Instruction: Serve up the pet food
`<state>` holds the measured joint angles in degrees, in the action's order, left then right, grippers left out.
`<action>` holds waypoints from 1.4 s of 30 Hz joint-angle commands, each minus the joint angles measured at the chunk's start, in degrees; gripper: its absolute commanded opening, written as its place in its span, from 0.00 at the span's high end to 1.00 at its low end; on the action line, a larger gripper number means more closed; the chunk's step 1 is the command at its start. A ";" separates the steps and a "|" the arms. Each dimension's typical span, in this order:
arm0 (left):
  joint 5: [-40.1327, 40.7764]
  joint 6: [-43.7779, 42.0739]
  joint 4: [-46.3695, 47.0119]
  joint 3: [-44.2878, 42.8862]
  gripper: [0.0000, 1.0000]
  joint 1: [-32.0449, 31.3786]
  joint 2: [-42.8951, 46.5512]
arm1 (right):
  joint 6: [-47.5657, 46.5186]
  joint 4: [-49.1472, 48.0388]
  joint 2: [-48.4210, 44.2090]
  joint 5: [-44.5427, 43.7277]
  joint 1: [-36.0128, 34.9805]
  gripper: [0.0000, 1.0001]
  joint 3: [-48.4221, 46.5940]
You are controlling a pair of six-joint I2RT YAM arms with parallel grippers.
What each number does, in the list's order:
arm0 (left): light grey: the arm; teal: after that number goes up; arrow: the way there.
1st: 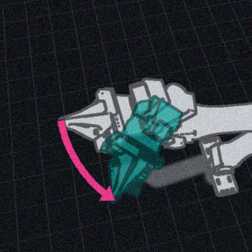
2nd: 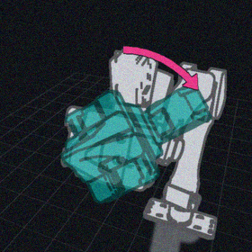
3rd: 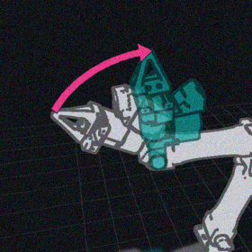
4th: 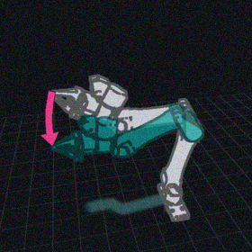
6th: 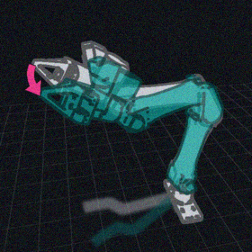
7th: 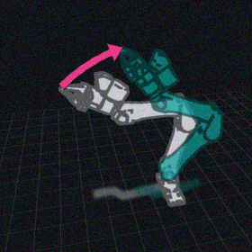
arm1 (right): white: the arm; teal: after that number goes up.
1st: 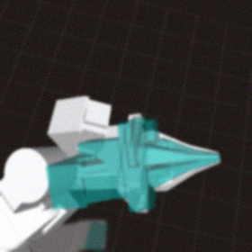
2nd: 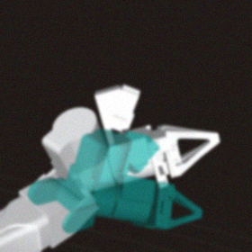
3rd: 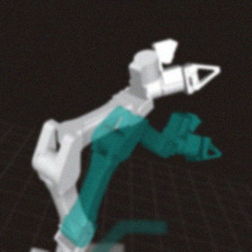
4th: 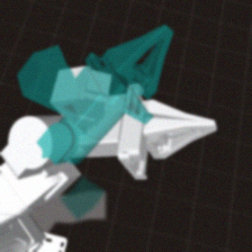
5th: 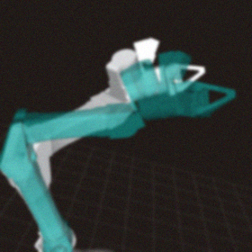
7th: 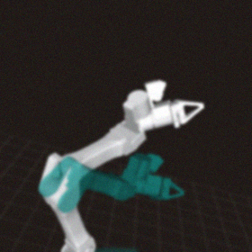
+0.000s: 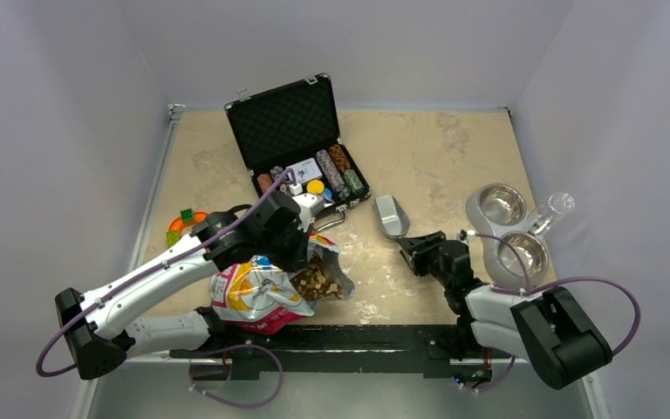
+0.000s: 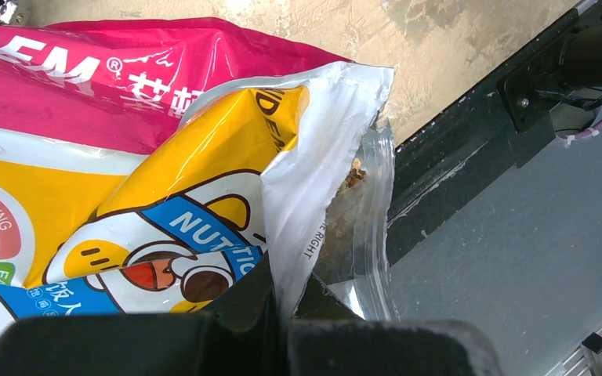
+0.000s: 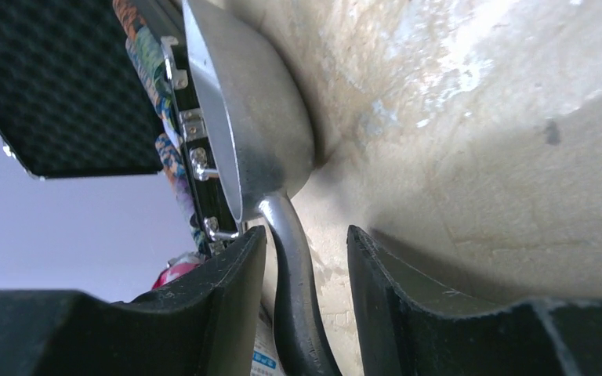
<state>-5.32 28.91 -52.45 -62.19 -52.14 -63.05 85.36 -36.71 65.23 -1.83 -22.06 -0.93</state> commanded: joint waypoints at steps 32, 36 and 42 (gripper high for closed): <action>-1.44 -1.46 -0.11 -6.08 1.00 -0.33 -2.03 | -49.64 90.93 -19.93 11.83 -7.01 1.00 -41.35; -0.80 -0.62 -0.37 -6.98 1.00 -0.33 -3.47 | -51.78 104.25 -21.98 8.26 -15.28 1.00 -53.02; 0.47 0.20 -1.36 -9.02 1.00 -0.33 -5.77 | -55.74 103.15 -21.23 10.31 -27.06 1.00 -60.33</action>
<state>-4.56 28.45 -56.55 -66.98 -52.27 -68.27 34.59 61.82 42.26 8.84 -43.92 -56.75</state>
